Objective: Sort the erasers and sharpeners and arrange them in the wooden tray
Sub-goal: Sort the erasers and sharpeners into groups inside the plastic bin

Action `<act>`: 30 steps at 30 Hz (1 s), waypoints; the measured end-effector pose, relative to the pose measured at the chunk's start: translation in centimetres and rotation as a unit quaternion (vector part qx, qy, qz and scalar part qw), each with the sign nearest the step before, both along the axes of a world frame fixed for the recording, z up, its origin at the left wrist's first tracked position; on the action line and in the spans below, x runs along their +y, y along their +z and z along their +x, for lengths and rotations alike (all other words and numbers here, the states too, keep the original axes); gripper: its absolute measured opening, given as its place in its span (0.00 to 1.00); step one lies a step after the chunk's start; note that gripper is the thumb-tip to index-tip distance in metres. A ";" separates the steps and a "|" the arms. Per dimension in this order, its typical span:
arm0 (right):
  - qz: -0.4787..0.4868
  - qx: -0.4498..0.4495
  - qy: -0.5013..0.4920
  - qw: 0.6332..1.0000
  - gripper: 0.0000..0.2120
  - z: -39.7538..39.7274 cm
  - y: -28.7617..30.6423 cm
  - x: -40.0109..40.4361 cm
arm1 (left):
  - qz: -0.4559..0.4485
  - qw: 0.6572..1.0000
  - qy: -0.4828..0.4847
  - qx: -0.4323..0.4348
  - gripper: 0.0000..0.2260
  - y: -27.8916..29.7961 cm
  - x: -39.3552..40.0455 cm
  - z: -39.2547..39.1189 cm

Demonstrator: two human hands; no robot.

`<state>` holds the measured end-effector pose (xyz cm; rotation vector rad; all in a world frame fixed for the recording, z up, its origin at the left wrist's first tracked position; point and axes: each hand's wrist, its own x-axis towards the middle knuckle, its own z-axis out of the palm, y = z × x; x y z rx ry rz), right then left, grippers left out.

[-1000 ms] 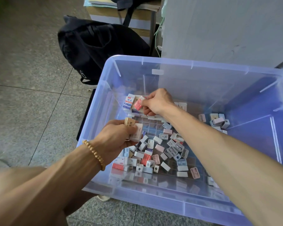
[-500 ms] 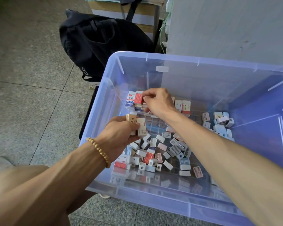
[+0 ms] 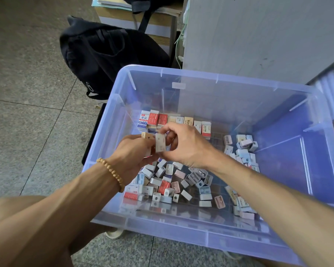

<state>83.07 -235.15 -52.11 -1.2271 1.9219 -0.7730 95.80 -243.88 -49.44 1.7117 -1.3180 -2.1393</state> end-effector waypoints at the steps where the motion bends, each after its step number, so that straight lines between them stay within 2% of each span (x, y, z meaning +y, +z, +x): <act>1: 0.000 0.018 -0.019 1.000 0.22 -0.4 -0.1 -0.3 | -0.004 1.000 0.007 -0.008 0.07 -0.1 -0.1 0.0; 5: 0.007 0.108 -0.105 0.989 0.22 -2.0 -1.5 -2.4 | -0.020 0.999 0.004 -0.048 0.11 -0.3 -0.2 0.1; 12: -0.013 0.186 -0.092 0.978 0.18 -1.0 -4.0 -5.1 | -0.063 0.988 -0.125 -0.073 0.09 -0.7 -0.3 0.4; 16: -0.025 0.150 -0.092 0.984 0.24 -0.9 -3.8 -4.8 | -0.112 0.984 -0.122 -0.062 0.09 -0.8 -0.2 0.4; 21: -0.008 0.034 -0.089 0.995 0.11 -2.1 -1.7 -2.3 | -0.167 0.979 -0.108 -0.044 0.11 -0.6 0.0 -0.4; 24: 0.007 -0.047 -0.010 0.999 0.17 -2.0 0.3 -0.1 | -0.177 0.977 -0.111 -0.048 0.10 -0.7 0.0 -1.0; 27: 0.016 -0.005 0.047 0.999 0.26 -1.2 1.5 1.2 | -0.170 0.979 -0.111 -0.032 0.10 -0.7 0.0 -1.8; 30: -0.011 0.022 0.015 1.000 0.21 -1.0 1.3 1.3 | -0.156 0.979 -0.132 -0.022 0.10 -0.8 0.2 -2.2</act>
